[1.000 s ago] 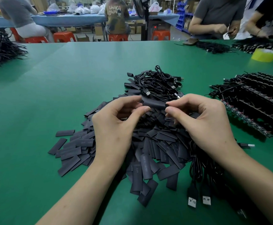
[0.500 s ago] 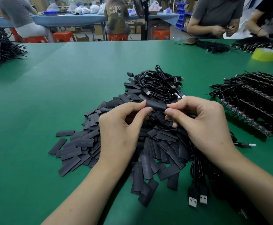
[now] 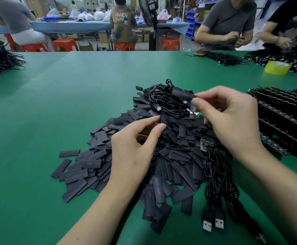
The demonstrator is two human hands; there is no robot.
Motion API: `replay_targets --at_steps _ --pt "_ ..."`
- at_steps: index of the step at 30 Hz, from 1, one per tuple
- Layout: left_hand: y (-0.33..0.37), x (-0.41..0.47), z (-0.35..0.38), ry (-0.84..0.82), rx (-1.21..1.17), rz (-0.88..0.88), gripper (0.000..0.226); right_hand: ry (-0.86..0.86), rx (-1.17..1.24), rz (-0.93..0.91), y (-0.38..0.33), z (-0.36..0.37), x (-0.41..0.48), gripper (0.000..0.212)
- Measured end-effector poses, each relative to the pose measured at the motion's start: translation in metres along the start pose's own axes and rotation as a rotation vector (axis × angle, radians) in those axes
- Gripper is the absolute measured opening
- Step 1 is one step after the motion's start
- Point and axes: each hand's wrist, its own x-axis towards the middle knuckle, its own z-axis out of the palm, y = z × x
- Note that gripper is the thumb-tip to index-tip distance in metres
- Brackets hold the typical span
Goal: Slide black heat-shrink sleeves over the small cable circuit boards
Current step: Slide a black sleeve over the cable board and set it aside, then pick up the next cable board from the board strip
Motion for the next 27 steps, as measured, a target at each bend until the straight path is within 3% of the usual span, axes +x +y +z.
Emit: replay_targets --at_steps 5,9,11,14,16,20,24,27 --pt "0.001 0.0 0.001 -0.026 0.016 -0.002 0.023 -0.062 -0.342 -0.109 -0.005 0.029 0.095 0.017" --pt "0.001 -0.001 0.0 -0.035 0.009 -0.009 0.023 -0.361 -0.553 -0.022 0.003 0.061 0.141 0.04" --pt "0.001 0.0 -0.001 -0.034 0.001 -0.019 0.022 -0.441 -0.537 0.007 0.006 0.063 0.137 0.047" --pt "0.001 0.001 -0.001 -0.04 0.002 -0.021 0.021 -0.492 -0.534 -0.029 0.004 0.039 0.105 0.025" --pt "0.001 0.0 0.0 -0.058 0.007 -0.016 0.019 -0.65 -0.59 0.024 0.005 0.013 0.075 0.016" --pt "0.003 -0.002 0.001 -0.087 0.018 -0.006 0.016 -0.922 -0.718 0.21 0.006 -0.03 0.026 0.027" --pt "0.006 -0.005 0.001 -0.114 0.046 -0.001 0.015 -0.939 -0.777 0.274 0.013 -0.033 0.009 0.042" --pt "0.006 -0.005 0.001 -0.124 0.058 0.006 0.015 -0.903 -0.741 0.252 0.017 -0.034 0.01 0.036"
